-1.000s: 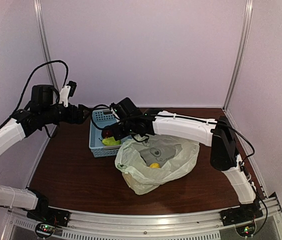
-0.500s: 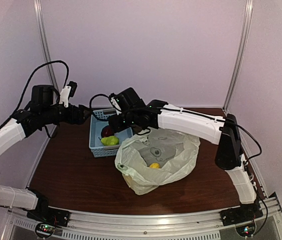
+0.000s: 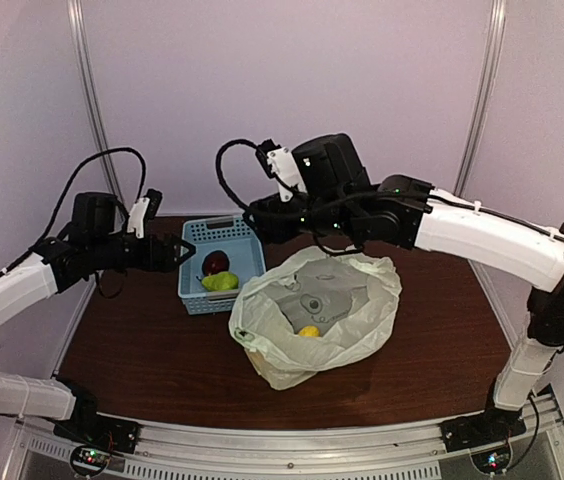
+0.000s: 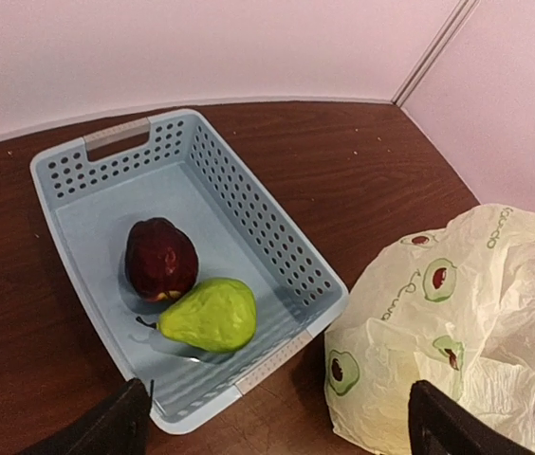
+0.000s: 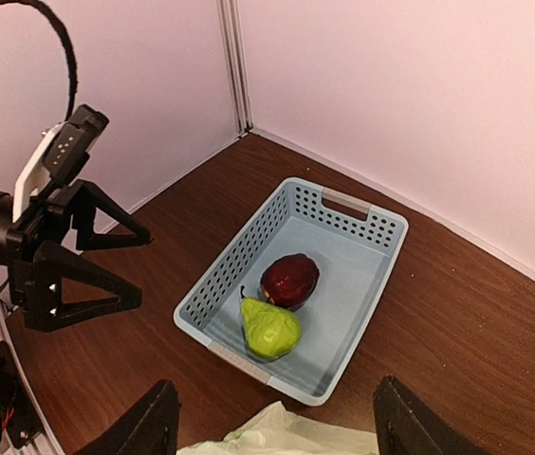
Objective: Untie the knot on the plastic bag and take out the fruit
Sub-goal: Adjust the bag opening on the takeout bag.
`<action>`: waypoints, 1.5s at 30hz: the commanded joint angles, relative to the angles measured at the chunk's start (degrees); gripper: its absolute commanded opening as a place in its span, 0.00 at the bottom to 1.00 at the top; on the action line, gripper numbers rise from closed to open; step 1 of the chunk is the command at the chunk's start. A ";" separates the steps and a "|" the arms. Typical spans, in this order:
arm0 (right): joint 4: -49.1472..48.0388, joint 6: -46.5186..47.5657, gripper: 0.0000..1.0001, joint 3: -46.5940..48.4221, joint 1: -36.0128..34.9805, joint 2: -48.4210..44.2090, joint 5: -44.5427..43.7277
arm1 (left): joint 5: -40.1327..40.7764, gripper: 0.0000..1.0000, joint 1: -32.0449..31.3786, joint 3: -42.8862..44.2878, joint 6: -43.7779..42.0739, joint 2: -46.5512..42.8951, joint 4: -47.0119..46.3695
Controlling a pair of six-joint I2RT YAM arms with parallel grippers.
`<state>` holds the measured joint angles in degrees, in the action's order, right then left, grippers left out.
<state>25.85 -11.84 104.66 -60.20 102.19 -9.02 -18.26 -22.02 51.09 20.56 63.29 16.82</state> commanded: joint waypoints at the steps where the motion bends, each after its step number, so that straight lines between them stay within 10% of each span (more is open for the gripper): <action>1: -1.74 0.53 0.71 -11.13 -2.91 -7.04 -1.59 | -2.62 0.97 -3.36 -5.41 7.95 -3.49 -1.38; 14: -11.86 -8.49 0.72 -35.35 -7.49 -17.55 1.50 | -2.37 0.97 -18.56 -15.12 26.67 -6.58 -13.96; 30: -19.62 -12.71 0.85 -43.22 -12.66 -12.40 5.80 | -2.77 0.97 -23.24 -17.36 29.77 -1.53 -20.37; 45: -21.76 -13.69 0.72 -45.22 -13.88 -9.94 8.22 | -1.16 0.96 -27.72 -15.52 29.97 6.80 -24.93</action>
<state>5.67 -24.69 60.58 -73.60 91.61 -1.83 -20.56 -48.40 34.37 50.59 67.96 -4.82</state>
